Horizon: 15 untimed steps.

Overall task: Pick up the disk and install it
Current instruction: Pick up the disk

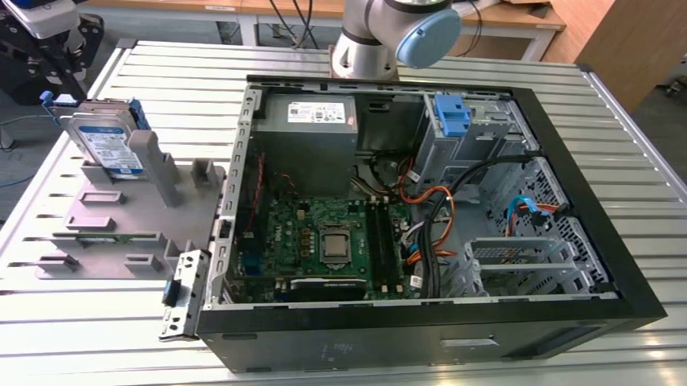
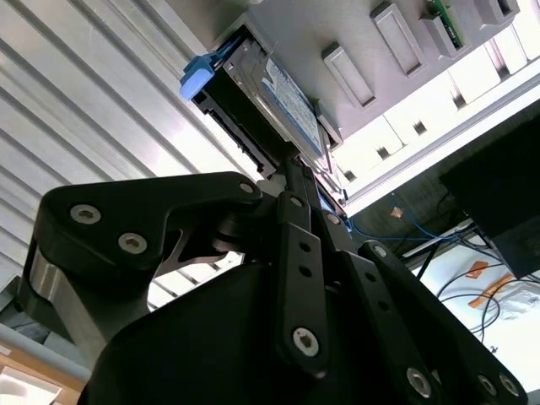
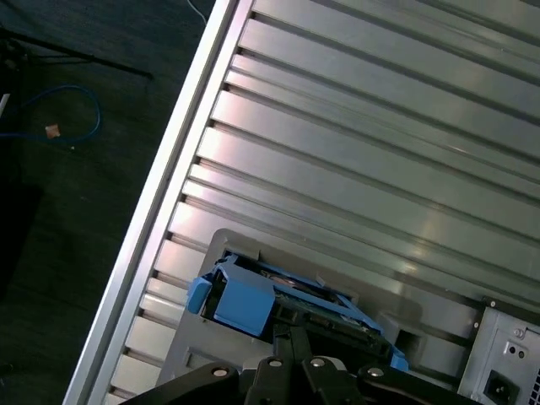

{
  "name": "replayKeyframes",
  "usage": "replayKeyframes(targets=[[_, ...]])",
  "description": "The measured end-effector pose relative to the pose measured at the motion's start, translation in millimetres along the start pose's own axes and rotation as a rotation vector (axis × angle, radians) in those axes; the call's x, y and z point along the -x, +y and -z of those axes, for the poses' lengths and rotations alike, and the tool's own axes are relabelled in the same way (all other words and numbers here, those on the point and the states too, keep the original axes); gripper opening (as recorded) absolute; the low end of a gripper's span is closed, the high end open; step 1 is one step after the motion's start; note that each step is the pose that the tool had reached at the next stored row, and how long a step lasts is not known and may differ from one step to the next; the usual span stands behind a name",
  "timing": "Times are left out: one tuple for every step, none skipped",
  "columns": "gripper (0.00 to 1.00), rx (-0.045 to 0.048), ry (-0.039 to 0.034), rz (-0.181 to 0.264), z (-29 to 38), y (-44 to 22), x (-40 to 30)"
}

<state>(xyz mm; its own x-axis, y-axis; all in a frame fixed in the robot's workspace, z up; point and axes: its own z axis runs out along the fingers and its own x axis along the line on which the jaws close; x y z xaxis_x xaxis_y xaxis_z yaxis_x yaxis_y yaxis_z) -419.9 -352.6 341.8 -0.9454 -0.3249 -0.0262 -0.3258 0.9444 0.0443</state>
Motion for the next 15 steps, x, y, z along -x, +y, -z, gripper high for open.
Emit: replayKeyframes(targets=[[0.11,0.0,0.0,0.0,0.0,0.0,0.0],[0.11,0.0,0.0,0.001,0.0,0.0,0.0],[0.11,0.0,0.0001,0.001,0.0,0.0,0.0],[0.11,0.0,0.0,0.001,0.0,0.0,0.0],[0.11,0.0,0.0001,0.001,0.0,0.0,0.0],[0.11,0.0,0.0001,0.001,0.0,0.0,0.0],[0.11,0.0,0.0001,0.001,0.0,0.0,0.0],[0.11,0.0001,0.0001,0.001,0.0,0.0,0.0],[0.11,0.0001,0.0001,0.001,0.0,0.0,0.0],[0.11,0.0001,0.0,0.001,0.0,0.0,0.0],[0.11,0.0001,0.0,0.001,0.0,0.0,0.0],[0.11,0.0001,0.0,0.002,0.0,0.0,0.0],[0.11,0.0001,0.0001,0.003,0.0,0.0,0.0],[0.11,0.0002,0.0002,0.005,0.0,0.0,0.0],[0.11,0.0003,0.0004,0.01,0.0,0.0,0.0]])
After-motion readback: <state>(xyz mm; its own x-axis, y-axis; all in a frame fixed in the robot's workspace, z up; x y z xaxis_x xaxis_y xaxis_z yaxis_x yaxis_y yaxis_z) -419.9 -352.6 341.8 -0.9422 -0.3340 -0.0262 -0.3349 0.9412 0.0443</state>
